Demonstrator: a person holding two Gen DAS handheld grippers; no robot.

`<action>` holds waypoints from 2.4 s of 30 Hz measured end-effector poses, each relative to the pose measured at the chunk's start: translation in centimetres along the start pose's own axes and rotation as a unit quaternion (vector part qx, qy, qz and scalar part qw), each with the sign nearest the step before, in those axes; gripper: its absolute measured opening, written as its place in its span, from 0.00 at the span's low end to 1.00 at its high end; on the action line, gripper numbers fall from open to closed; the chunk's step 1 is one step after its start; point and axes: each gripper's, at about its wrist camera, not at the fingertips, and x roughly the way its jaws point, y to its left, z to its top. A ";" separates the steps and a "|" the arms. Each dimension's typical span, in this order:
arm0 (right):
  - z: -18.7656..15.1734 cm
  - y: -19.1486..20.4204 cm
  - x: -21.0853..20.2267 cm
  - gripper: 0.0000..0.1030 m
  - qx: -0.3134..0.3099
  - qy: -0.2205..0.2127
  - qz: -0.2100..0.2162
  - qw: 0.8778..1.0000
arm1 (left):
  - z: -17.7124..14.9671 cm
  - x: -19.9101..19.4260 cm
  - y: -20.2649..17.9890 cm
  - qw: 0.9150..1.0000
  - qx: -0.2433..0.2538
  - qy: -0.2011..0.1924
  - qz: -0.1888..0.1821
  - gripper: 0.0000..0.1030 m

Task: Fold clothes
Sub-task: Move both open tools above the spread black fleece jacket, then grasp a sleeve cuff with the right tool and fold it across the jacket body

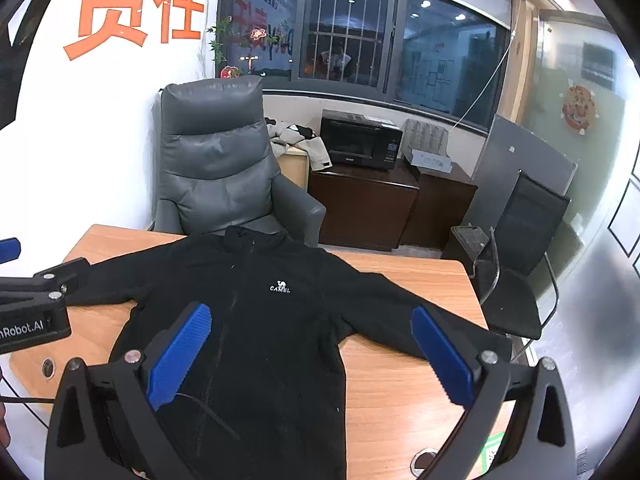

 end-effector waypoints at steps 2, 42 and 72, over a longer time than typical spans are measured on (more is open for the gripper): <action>0.3 0.8 0.2 1.00 -0.010 0.007 -0.013 1.000 | 0.0 0.5 1.1 1.000 -0.005 0.001 -0.011 1.00; -6.8 -19.8 0.4 1.00 0.018 -0.026 -0.026 0.999 | 3.7 11.4 -6.2 0.983 0.090 0.017 -0.157 1.00; -26.0 -55.2 29.3 0.13 0.319 0.132 0.115 0.931 | -0.6 37.1 -37.6 0.936 0.231 0.099 -0.248 1.00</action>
